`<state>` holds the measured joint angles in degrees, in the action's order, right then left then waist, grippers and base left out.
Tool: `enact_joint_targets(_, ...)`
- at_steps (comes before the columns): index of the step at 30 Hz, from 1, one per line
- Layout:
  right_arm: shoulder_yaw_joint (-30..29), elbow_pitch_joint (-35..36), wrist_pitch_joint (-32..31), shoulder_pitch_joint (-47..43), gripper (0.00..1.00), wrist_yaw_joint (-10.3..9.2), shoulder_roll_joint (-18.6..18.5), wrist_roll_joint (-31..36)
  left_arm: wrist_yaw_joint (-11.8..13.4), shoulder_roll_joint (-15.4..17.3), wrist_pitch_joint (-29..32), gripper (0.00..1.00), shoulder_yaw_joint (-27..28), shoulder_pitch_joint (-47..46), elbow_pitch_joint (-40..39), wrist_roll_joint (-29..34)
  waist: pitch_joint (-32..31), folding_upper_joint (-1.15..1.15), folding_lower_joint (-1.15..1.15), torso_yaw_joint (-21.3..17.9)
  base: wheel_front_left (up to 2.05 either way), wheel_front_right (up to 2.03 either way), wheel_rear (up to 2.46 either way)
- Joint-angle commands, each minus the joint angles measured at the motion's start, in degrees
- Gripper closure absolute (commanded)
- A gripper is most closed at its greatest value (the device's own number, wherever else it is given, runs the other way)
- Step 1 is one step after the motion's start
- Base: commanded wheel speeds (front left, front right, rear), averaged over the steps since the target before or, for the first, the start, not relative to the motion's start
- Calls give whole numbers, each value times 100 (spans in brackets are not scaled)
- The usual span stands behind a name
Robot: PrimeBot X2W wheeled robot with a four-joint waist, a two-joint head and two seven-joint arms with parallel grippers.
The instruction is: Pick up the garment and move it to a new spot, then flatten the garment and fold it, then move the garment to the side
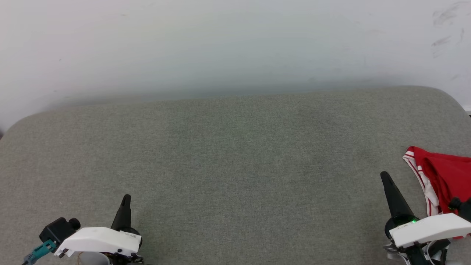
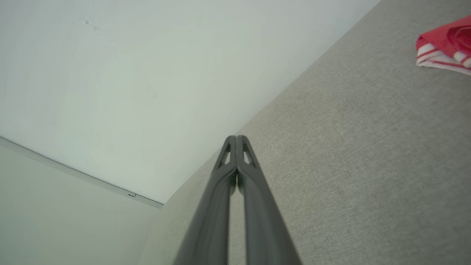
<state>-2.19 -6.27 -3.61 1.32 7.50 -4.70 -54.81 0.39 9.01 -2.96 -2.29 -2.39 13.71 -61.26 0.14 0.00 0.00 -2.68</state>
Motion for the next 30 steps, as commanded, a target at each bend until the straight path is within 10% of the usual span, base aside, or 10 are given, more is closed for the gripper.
enact_joint_targets(1, -34, -6, -24, 168, 100, -1, 15, -265, -78, -11, 61, 100, 86, -141, -40, -208, 0, 0, 0, 10, 0, 0, 0)
enact_joint_targets(30, -204, -402, -130, 356, 100, -1, 74, -2087, -454, -326, 527, 100, 509, -295, -4, -1693, 2, 0, 0, 122, 0, 0, 0)
